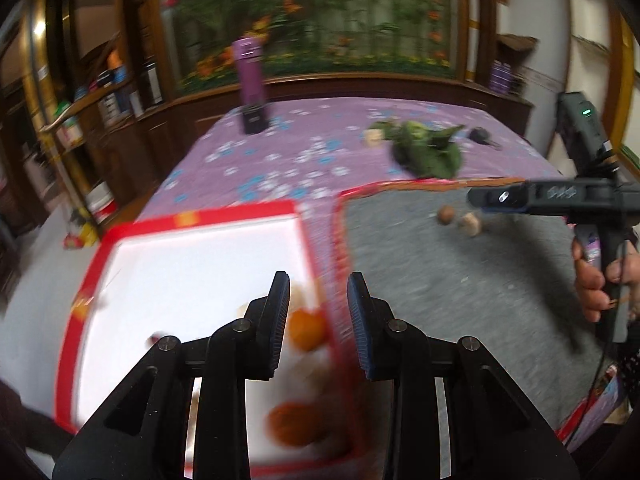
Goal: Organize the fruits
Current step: 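Grasp a brown nut with the left gripper while the right grasps a yam chunk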
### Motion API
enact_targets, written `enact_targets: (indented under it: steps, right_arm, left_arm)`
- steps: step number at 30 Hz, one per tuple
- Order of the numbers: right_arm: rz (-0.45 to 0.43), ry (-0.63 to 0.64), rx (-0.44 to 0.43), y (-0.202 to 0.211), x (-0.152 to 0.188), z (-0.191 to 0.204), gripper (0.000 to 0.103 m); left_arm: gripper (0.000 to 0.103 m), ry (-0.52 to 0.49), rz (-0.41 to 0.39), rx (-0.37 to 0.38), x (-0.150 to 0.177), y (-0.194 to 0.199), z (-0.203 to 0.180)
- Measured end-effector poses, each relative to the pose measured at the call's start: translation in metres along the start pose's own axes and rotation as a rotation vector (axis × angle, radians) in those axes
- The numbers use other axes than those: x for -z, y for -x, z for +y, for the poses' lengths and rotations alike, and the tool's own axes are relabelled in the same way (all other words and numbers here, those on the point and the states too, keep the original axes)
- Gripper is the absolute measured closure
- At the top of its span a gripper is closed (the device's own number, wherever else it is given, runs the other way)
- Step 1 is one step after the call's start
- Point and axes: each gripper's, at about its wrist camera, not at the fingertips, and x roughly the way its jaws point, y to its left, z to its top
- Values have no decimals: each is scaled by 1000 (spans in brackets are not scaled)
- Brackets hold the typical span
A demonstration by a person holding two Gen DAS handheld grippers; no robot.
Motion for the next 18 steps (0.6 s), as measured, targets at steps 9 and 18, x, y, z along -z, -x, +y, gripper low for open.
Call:
enact_targets:
  steps: [9,18]
  right_arm:
    - [97,79,168,-34,5,-18,68]
    - [121,-193,51,-8,3,-70,89]
  left_arm:
    - [74,-57,61,94,-32,-36,-46]
    - [74,-148,115,211,-60,-81,-104]
